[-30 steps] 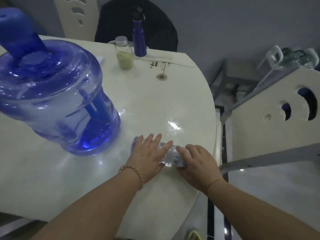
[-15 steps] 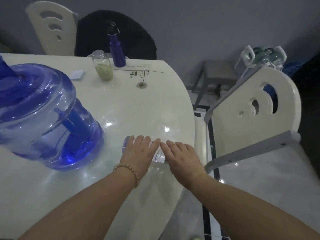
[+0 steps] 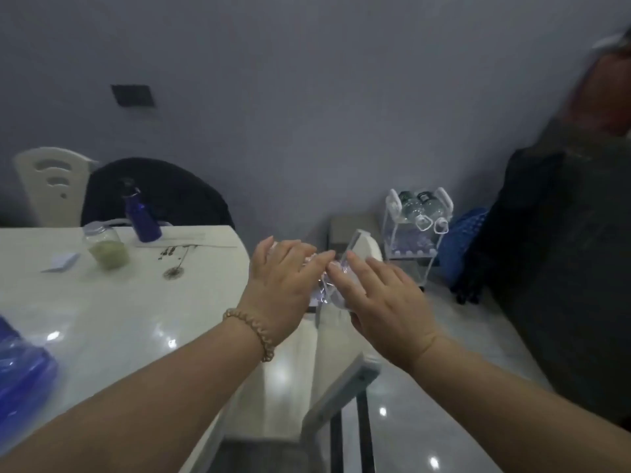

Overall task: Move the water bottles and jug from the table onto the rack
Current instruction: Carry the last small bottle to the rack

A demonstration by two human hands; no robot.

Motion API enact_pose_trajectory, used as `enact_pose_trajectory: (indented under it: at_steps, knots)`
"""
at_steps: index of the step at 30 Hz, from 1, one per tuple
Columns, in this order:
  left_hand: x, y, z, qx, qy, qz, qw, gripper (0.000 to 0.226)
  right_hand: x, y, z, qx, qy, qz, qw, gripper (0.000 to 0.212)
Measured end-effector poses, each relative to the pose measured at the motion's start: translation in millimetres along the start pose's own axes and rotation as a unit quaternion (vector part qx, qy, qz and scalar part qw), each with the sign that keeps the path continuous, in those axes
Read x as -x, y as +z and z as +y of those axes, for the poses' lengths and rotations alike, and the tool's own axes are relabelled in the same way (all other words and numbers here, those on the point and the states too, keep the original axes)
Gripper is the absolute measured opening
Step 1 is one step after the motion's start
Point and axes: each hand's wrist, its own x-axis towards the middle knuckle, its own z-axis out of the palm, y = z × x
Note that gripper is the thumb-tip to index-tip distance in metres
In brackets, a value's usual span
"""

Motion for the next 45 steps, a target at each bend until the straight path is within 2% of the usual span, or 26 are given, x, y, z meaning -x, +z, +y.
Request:
enact_pose_trajectory:
  at_steps: [6, 9, 11, 15, 25, 36, 45]
  knots:
    - [-96.1, 51.1, 117.9, 0.031, 0.057, -0.01, 0.998, 0.062, 59.5, -29.7, 141.3, 0.048, 0.034, -0.074, 0.996, 0.074]
    - [-133.7, 78.4, 155.5, 0.019, 0.092, -0.058, 0.994, 0.067, 75.9, -29.3, 188.1, 0.045, 0.068, -0.09, 0.993, 0.071]
    - [-153.0, 98.8, 171.4, 0.001, 0.092, -0.113, 0.989, 0.073, 80.4, -23.8, 209.9, 0.049, 0.087, -0.105, 0.989, 0.074]
    - [-187.5, 146.7, 195.6, 0.009, 0.087, -0.159, 0.983, 0.077, 81.4, 3.0, 255.2, 0.06, 0.109, -0.139, 0.982, 0.08]
    - [-294.8, 278.7, 191.1, 0.051, 0.105, -0.159, 0.98, 0.073, 22.5, 94.3, 390.4, 0.043, 0.113, -0.167, 0.979, 0.076]
    - [-453.8, 421.8, 174.3, 0.022, 0.175, -0.181, 0.967, 0.07, -72.2, 169.6, 550.5, 0.019, 0.133, -0.196, 0.971, 0.08]
    - [-531.0, 551.3, 157.8, -0.012, 0.068, -0.246, 0.967, 0.065, -150.7, 268.4, 685.0, 0.001, 0.062, -0.214, 0.975, 0.089]
